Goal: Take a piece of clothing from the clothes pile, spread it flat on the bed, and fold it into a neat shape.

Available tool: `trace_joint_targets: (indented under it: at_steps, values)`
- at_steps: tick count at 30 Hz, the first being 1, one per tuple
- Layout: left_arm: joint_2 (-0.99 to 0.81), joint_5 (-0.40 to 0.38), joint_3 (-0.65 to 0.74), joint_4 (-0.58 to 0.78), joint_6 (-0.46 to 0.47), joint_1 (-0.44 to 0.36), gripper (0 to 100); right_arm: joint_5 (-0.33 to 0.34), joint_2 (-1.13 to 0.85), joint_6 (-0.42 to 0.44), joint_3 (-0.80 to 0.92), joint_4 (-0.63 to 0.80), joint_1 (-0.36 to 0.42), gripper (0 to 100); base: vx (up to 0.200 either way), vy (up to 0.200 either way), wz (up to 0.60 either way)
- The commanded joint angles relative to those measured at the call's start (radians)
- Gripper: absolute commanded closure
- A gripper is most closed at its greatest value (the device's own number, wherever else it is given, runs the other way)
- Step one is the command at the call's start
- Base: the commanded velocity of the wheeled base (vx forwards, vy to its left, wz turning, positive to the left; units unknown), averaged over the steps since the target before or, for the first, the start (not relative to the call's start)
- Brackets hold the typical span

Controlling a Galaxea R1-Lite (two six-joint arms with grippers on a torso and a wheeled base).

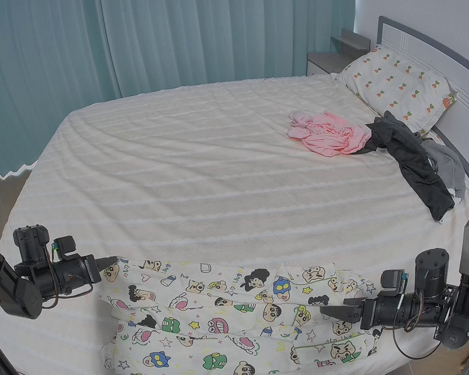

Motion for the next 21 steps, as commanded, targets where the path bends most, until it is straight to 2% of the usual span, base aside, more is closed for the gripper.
trace_joint_targets:
  at_steps: [1, 3, 9, 17, 21]
  values:
    - [-0.032, -0.001, 0.047, -0.001, 0.007, 0.031, 100, 0.0, 0.002, 0.0, 0.001, -0.015, 0.0, 0, 0.0, 0.0, 0.0]
    - [-0.029, -0.003, 0.067, -0.001, 0.019, 0.045, 100, 0.0, 0.001, 0.0, 0.001, -0.015, 0.0, 0, 0.0, 0.0, 0.0]
    - [0.011, -0.024, 0.164, -0.006, 0.138, 0.071, 100, 0.0, 0.001, 0.0, 0.001, -0.015, 0.0, 0, 0.0, 0.0, 0.0]
    - [0.13, -0.015, 0.192, -0.006, 0.236, 0.072, 100, 0.0, -0.004, 0.0, 0.003, -0.015, 0.002, 0, 0.0, 0.0, 0.0]
    - [0.189, -0.012, 0.201, -0.007, 0.276, 0.102, 100, 0.0, -0.004, 0.0, 0.003, -0.015, 0.002, 0, 0.0, 0.0, 0.0]
